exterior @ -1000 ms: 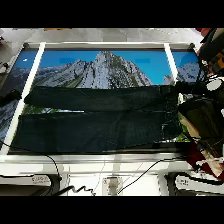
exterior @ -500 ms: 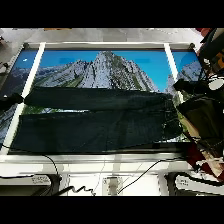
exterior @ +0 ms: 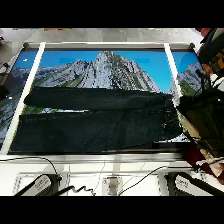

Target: Fold the clothes and pants, and hang the long-sleeved shirts on hangers.

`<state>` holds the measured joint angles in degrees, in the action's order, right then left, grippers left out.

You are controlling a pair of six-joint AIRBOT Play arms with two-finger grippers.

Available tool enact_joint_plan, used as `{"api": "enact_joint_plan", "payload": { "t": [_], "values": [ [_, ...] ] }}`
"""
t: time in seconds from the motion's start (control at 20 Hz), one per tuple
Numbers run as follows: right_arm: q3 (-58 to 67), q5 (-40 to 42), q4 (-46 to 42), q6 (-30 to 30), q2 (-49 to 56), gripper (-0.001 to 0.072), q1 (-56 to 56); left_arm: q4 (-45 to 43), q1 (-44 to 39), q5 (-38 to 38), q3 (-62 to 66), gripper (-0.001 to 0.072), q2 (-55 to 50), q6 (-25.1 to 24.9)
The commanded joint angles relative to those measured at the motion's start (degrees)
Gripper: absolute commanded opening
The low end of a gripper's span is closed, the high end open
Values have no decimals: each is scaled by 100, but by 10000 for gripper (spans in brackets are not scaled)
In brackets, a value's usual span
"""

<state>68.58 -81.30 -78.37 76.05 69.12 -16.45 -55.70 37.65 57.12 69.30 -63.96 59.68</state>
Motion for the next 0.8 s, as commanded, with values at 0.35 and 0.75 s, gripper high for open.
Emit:
{"api": "enact_joint_plan", "payload": {
  "t": [0.35,0.75],
  "values": [
    [-3526,713,-385,2461,-2863,448,-1469,1239,-616,1259,-2,29,758,713],
    [-4804,2793,1368,2332,-2699,452,-1641,1268,-726,1248,-2,698,756,1067]
  ]
}}
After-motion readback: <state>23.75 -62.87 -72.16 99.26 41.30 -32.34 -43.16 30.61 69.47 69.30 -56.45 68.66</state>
